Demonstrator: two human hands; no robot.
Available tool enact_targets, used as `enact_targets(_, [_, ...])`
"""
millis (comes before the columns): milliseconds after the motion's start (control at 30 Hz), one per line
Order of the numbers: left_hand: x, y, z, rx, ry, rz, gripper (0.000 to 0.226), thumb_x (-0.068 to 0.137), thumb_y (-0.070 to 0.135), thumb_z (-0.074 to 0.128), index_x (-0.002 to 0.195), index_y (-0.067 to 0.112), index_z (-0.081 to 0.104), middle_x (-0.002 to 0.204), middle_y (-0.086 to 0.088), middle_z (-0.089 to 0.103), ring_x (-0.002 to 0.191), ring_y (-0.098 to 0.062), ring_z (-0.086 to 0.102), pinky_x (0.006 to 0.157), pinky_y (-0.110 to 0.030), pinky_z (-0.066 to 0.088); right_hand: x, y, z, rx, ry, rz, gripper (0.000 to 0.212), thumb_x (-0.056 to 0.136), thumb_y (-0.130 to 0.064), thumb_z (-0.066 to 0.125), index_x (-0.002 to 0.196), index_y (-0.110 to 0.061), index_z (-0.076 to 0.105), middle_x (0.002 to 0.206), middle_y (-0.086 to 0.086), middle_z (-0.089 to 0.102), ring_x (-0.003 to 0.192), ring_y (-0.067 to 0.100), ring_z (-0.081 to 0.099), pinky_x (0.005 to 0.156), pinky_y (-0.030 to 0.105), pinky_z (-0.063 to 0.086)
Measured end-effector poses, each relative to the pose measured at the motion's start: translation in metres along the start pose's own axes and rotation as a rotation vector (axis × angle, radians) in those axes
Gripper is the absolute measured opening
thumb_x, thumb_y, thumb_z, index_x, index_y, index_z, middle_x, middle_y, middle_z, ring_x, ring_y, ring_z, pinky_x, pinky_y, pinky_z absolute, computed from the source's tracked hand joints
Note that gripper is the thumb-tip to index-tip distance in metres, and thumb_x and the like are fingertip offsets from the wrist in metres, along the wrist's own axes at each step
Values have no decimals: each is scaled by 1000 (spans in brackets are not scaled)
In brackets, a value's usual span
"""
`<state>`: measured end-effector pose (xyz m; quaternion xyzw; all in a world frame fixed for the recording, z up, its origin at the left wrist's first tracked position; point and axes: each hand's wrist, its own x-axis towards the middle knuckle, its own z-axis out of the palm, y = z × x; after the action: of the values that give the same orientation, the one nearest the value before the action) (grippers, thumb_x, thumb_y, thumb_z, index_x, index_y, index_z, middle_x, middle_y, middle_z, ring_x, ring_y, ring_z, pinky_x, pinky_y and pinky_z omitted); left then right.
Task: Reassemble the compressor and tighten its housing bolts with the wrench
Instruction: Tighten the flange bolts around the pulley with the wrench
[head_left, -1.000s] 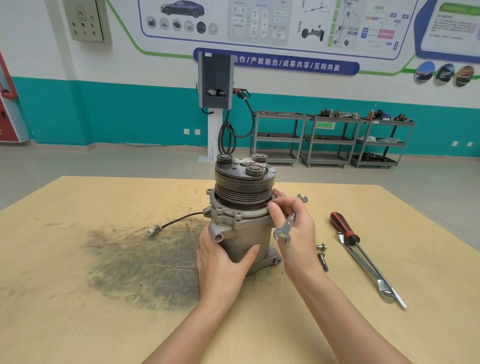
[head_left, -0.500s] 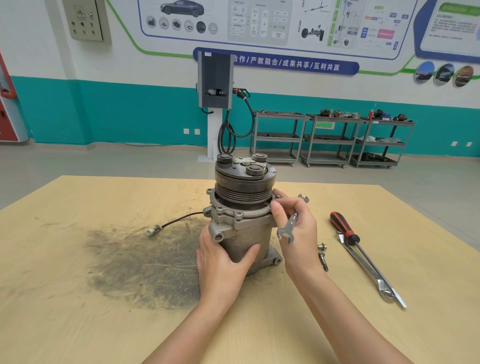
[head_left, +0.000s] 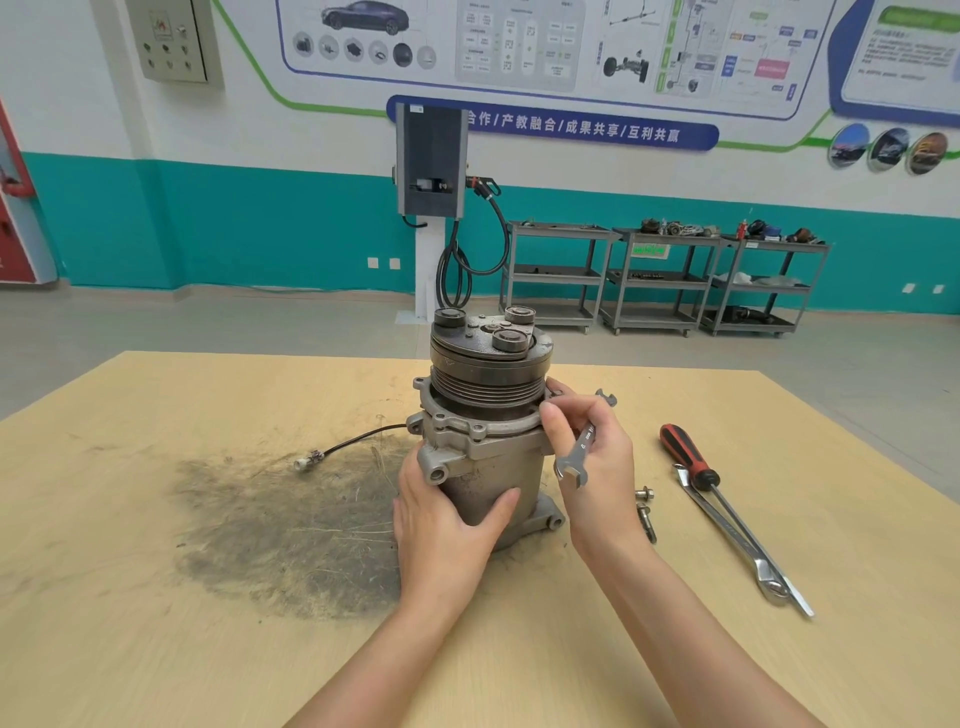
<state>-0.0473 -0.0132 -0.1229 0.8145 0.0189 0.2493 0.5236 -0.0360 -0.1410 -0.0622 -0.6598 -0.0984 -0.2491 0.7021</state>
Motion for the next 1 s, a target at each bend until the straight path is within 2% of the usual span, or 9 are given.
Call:
enact_targets(133, [0, 0, 0, 0, 1, -3, 100, 65, 61, 72, 145, 16, 33, 144, -1, 40, 138, -22, 39, 112, -50, 35, -1, -2, 2, 13, 25, 6, 8, 90, -20, 67, 94, -14, 63, 122, -2, 65, 113, -7, 57, 93, 14, 46])
enact_targets(200, [-1, 0, 0, 1, 1, -4, 100, 64, 62, 71, 145, 16, 32, 144, -1, 39, 138, -22, 39, 113, -51, 35, -3, -1, 1, 14, 24, 4, 7, 91, -23, 66, 95, -17, 65, 122, -2, 65, 115, -4, 57, 98, 18, 47])
enact_targets(367, [-1, 0, 0, -3, 5, -5, 99, 65, 60, 73, 144, 16, 32, 143, -1, 39, 137, -22, 39, 112, -51, 35, -3, 0, 1, 9, -9, -8, 7, 95, -23, 61, 97, -22, 67, 116, -18, 66, 119, -5, 54, 101, 20, 44])
enact_targets(533, [-1, 0, 0, 4, 6, -4, 101, 65, 60, 72, 146, 14, 32, 144, -3, 39, 139, -24, 38, 112, -51, 35, 0, -1, 1, 6, 1, 21, 3, 92, -22, 65, 94, -20, 65, 126, -5, 63, 119, -4, 55, 101, 23, 44])
enact_targets(667, [-1, 0, 0, -1, 4, 0, 98, 66, 57, 75, 145, 15, 33, 143, -2, 40, 138, -23, 39, 112, -51, 35, -1, 0, 3, 27, 33, 16, 11, 89, -22, 68, 95, -14, 64, 121, -5, 65, 116, -3, 58, 99, 23, 45])
enact_targets(800, [-1, 1, 0, -14, 3, 2, 96, 65, 58, 74, 143, 17, 35, 140, 0, 40, 136, -21, 41, 112, -51, 36, -5, -1, 3, -2, 53, -21, 17, 87, -33, 65, 96, -19, 64, 116, 0, 67, 114, 4, 59, 100, 32, 49])
enact_targets(1000, [0, 0, 0, -3, 5, 7, 94, 67, 55, 76, 143, 16, 35, 141, -1, 40, 136, -22, 40, 111, -51, 37, -4, -1, 3, -24, 6, -3, 7, 93, -22, 62, 98, -22, 67, 129, -2, 62, 126, 2, 52, 109, 33, 43])
